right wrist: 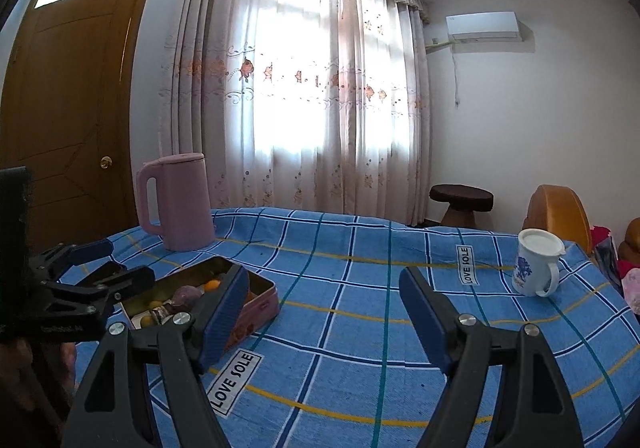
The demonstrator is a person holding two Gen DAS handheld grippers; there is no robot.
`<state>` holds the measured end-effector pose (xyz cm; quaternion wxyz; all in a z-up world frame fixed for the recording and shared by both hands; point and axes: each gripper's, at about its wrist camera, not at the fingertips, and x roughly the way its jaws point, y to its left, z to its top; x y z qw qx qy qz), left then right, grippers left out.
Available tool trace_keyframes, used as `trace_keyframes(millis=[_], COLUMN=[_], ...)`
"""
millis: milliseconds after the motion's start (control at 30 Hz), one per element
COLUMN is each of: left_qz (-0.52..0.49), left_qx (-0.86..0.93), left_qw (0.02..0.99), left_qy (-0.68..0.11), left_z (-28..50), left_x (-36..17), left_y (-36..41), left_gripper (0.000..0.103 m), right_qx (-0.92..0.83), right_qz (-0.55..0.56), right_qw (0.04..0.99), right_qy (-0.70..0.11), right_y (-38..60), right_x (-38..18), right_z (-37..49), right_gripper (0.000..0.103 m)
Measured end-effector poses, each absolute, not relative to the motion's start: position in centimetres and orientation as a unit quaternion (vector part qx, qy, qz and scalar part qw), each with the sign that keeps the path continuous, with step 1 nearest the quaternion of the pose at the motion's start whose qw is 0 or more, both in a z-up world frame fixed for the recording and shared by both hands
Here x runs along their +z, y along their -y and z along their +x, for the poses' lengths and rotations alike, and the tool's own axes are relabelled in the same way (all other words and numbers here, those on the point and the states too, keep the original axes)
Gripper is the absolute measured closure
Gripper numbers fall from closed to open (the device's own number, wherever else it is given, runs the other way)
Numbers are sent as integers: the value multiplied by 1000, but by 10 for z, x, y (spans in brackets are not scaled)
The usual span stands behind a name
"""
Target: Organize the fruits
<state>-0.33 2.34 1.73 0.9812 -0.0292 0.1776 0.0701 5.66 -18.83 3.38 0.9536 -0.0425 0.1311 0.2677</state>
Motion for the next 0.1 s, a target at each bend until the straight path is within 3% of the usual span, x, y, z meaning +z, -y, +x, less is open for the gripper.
trace_keyframes(millis=[100], left_qz=[-26], left_qx=[63], left_qw=[982], left_qy=[-179], left_z=[-3], left_x=[16], left_y=[-20], left_gripper=[0], right_qx=[264], right_qz=[-40], right_qw=[955], right_qy=[-133], right_y=[192], right_x=[33], right_z=[59], right_gripper=[24])
